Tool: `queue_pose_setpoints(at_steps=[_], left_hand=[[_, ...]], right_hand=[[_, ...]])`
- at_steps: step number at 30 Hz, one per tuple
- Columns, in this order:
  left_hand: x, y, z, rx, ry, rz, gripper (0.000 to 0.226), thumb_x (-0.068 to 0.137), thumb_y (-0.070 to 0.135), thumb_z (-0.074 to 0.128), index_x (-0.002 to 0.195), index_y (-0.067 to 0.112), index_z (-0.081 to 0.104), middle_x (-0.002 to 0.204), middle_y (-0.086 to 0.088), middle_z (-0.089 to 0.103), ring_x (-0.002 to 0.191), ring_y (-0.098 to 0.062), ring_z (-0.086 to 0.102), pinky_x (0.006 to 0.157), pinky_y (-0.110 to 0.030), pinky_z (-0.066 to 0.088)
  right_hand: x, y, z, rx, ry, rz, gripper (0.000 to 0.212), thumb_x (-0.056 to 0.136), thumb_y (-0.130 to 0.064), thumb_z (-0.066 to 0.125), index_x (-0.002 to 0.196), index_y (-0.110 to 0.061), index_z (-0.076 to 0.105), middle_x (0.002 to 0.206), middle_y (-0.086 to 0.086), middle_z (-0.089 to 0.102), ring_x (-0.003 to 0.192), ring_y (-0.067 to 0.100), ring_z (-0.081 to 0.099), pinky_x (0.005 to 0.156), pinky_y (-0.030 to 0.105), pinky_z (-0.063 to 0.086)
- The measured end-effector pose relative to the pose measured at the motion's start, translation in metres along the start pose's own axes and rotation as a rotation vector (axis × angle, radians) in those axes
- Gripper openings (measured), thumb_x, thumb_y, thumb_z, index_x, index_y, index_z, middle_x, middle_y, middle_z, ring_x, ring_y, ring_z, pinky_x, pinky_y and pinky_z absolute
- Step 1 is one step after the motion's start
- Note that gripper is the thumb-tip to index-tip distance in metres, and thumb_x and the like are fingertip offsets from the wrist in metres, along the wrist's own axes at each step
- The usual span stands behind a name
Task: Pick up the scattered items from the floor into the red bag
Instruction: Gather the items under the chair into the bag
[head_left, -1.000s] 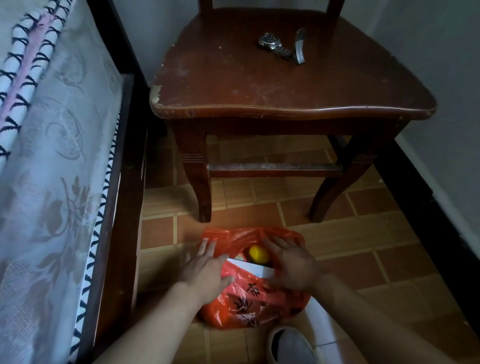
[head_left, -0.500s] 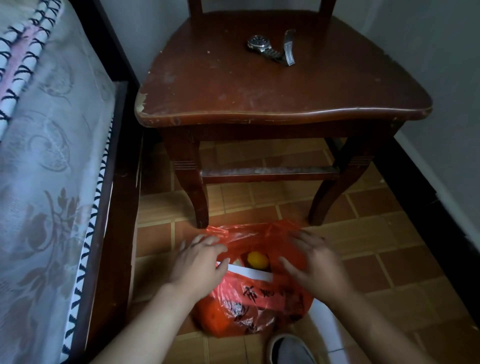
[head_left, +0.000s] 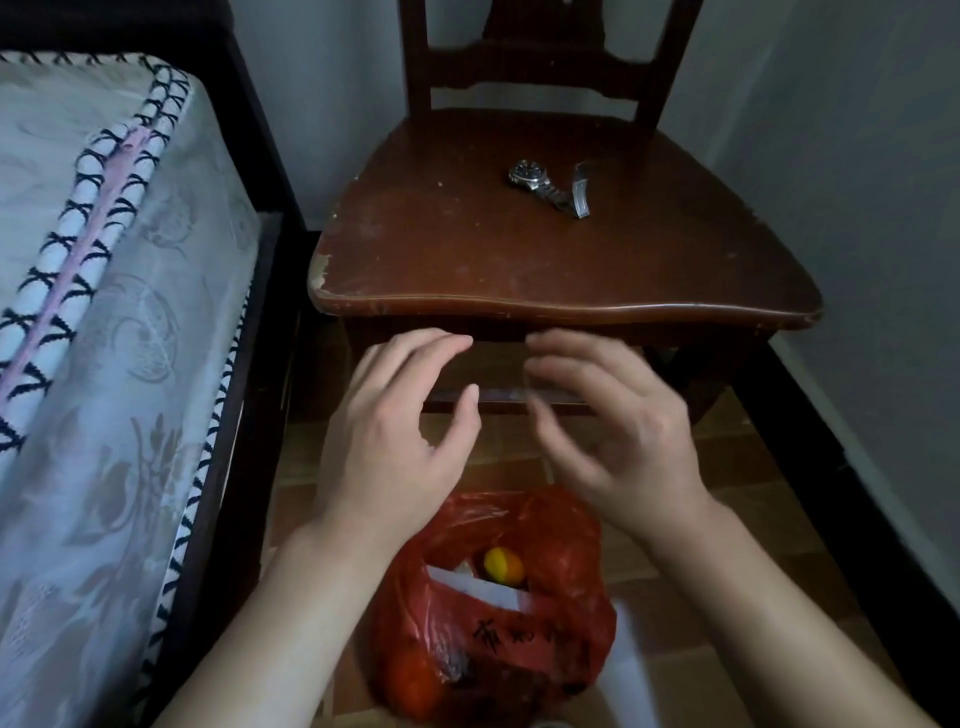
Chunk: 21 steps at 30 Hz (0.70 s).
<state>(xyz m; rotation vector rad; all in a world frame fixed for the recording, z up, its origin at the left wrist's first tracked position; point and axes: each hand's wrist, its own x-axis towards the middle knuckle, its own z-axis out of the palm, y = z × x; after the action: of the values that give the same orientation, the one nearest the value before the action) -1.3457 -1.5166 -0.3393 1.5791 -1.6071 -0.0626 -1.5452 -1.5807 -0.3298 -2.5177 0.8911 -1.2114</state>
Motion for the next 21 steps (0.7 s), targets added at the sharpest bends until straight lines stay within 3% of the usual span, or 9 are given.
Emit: queue_pose_setpoints(at_steps=[3, 6, 11, 14, 17, 21], left_hand=[[0.003, 0.003, -0.006, 0.006, -0.048, -0.061, 0.043, 0.100, 0.027, 0.064, 0.142, 0.018, 0.062, 0.143, 0.007, 0.056, 0.136, -0.009, 0.049, 0.114, -0.016, 0.036], [0.002, -0.002, -0.007, 0.025, -0.109, -0.120, 0.050, 0.101, 0.032, 0.062, 0.150, 0.024, 0.054, 0.152, 0.012, 0.048, 0.142, -0.004, 0.040, 0.113, -0.005, 0.024], [0.001, -0.007, -0.002, -0.002, -0.126, -0.132, 0.054, 0.100, 0.033, 0.062, 0.152, 0.026, 0.051, 0.154, 0.016, 0.045, 0.143, -0.003, 0.039, 0.113, -0.009, 0.026], [-0.001, -0.006, 0.001, -0.019, -0.159, -0.146, 0.051, 0.101, 0.035, 0.060, 0.151, 0.028, 0.051, 0.153, 0.019, 0.045, 0.144, -0.001, 0.037, 0.110, -0.010, 0.028], [-0.005, -0.008, 0.005, -0.031, -0.197, -0.159, 0.048, 0.102, 0.036, 0.059, 0.149, 0.029, 0.053, 0.151, 0.021, 0.045, 0.143, 0.002, 0.037, 0.106, -0.006, 0.028], [-0.007, -0.009, 0.008, -0.063, -0.199, -0.175, 0.044, 0.102, 0.034, 0.059, 0.145, 0.028, 0.057, 0.147, 0.022, 0.048, 0.141, 0.003, 0.039, 0.104, -0.003, 0.028]], right_hand=[[0.054, 0.004, -0.011, -0.086, 0.024, -0.018, 0.032, 0.098, -0.018, 0.071, 0.127, -0.005, 0.069, 0.138, 0.010, 0.062, 0.132, 0.023, 0.057, 0.108, 0.039, 0.049], [0.109, 0.025, -0.007, -0.228, -0.116, 0.138, 0.054, 0.096, -0.036, 0.069, 0.145, -0.017, 0.056, 0.156, 0.003, 0.044, 0.145, 0.024, 0.040, 0.116, 0.044, 0.042], [0.166, 0.067, 0.004, -0.381, -0.289, 0.273, 0.064, 0.096, -0.041, 0.070, 0.154, -0.024, 0.047, 0.162, 0.000, 0.035, 0.149, 0.027, 0.034, 0.119, 0.052, 0.039], [0.176, 0.083, 0.010, -0.353, -0.321, 0.395, 0.057, 0.099, -0.037, 0.068, 0.151, -0.020, 0.052, 0.160, 0.003, 0.038, 0.143, 0.030, 0.043, 0.117, 0.043, 0.041], [0.177, 0.087, 0.011, -0.381, -0.297, 0.404, 0.034, 0.101, -0.024, 0.066, 0.134, -0.017, 0.069, 0.144, 0.007, 0.056, 0.129, 0.029, 0.057, 0.103, 0.032, 0.045], [0.165, 0.074, -0.002, -0.340, -0.291, 0.433, 0.033, 0.101, -0.014, 0.065, 0.133, -0.023, 0.071, 0.141, 0.004, 0.063, 0.128, 0.025, 0.059, 0.097, 0.026, 0.043]])
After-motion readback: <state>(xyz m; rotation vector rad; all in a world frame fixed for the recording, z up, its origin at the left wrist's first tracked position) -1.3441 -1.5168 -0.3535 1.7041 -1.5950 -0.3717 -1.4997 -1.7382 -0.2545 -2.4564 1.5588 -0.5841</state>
